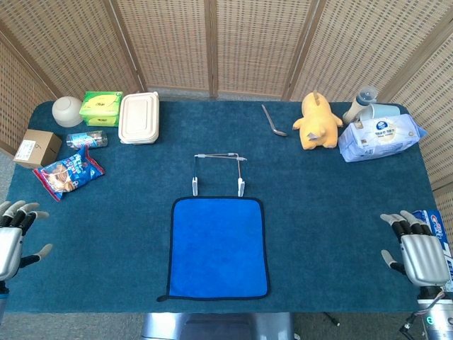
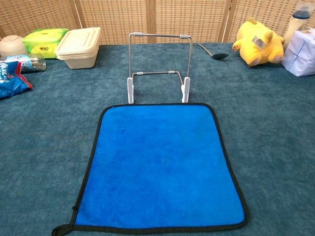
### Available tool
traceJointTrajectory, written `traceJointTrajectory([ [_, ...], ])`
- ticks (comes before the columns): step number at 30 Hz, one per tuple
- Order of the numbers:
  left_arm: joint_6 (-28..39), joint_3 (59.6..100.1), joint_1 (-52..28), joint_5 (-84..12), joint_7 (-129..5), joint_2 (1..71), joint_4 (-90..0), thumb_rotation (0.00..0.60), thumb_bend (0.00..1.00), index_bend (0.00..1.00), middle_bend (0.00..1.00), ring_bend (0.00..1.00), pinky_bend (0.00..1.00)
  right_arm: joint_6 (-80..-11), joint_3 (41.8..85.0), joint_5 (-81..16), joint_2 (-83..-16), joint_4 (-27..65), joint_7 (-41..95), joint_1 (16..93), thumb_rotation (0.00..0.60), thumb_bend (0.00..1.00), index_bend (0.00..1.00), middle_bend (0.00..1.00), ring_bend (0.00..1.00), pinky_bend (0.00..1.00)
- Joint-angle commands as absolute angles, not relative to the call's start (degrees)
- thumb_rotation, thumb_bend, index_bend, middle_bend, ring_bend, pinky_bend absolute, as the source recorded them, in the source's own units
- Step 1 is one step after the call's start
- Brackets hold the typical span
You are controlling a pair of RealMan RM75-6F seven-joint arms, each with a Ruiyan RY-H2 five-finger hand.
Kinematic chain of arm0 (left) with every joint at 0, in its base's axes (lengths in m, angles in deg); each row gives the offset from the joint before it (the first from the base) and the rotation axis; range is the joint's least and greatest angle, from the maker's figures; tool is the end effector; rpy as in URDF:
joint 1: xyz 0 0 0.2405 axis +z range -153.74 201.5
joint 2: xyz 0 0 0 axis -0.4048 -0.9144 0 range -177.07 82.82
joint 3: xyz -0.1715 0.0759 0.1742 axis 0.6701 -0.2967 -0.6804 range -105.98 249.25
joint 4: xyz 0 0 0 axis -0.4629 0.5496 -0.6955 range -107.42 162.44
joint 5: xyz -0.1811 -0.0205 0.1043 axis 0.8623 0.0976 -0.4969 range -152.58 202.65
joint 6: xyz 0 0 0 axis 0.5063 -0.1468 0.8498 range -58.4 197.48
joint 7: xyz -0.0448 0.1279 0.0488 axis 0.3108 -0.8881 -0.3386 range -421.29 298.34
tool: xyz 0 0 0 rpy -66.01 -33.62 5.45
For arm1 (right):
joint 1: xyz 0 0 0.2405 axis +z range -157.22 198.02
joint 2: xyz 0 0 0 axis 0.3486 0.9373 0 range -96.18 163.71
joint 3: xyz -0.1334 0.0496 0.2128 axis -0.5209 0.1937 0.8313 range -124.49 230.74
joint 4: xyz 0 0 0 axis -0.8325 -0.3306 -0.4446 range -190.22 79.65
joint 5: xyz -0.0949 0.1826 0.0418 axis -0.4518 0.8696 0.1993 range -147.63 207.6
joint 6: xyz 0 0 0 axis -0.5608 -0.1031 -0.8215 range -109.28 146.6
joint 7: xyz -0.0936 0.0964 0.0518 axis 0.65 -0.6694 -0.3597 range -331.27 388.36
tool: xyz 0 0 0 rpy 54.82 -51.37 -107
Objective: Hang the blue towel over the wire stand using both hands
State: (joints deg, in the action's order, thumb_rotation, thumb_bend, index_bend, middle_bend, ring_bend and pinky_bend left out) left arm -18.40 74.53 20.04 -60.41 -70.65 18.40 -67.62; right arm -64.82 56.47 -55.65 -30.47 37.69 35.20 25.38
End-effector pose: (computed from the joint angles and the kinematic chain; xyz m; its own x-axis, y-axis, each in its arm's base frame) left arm -0.3009 0.1747 0.1542 0.4734 -0.0341 0.8802 0.8808 0.0172 -0.4731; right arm -0.3097 -0.1833 0.1551 0.4869 -0.0211 0.8732 -0.8735 -0.0098 0.4868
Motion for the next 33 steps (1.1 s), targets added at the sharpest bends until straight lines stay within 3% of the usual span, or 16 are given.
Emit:
traceJointTrajectory([
  [1,-19.10,74.71,19.89,-61.33,-70.16,18.67,-67.11,0.600,0.23,0.35,0.28,0.20,0.13,-64.78,56.71,-56.95,-30.74,36.99,34.33,26.15,0.600,0.22,0.23,0.28,0.17,0.25],
  [12,-18.86,75.25,17.68,-65.28,-66.70,18.32,-65.90,0.600,0.24,0.40,0.35,0.36,0.34,-62.96,56.36,-68.13,-34.46,30.74,29.77,33.19,0.600,0.22,0.24,0.28,0.19,0.25],
  [20,-20.05,75.80,17.59,-65.67,-65.85,18.07,-68.23,0.600,0.24,0.40,0.35,0.28,0.27,-59.60,56.41,-71.68,-39.33,27.94,28.22,38.63,0.600,0.22,0.24,0.28,0.19,0.25],
  [33,-19.65,75.77,17.11,-65.78,-65.84,18.03,-68.94,0.600,0.24,0.40,0.32,0.28,0.27,-54.50,53.32,-77.20,-49.83,19.66,23.63,46.67,0.600,0.22,0.24,0.28,0.19,0.25],
])
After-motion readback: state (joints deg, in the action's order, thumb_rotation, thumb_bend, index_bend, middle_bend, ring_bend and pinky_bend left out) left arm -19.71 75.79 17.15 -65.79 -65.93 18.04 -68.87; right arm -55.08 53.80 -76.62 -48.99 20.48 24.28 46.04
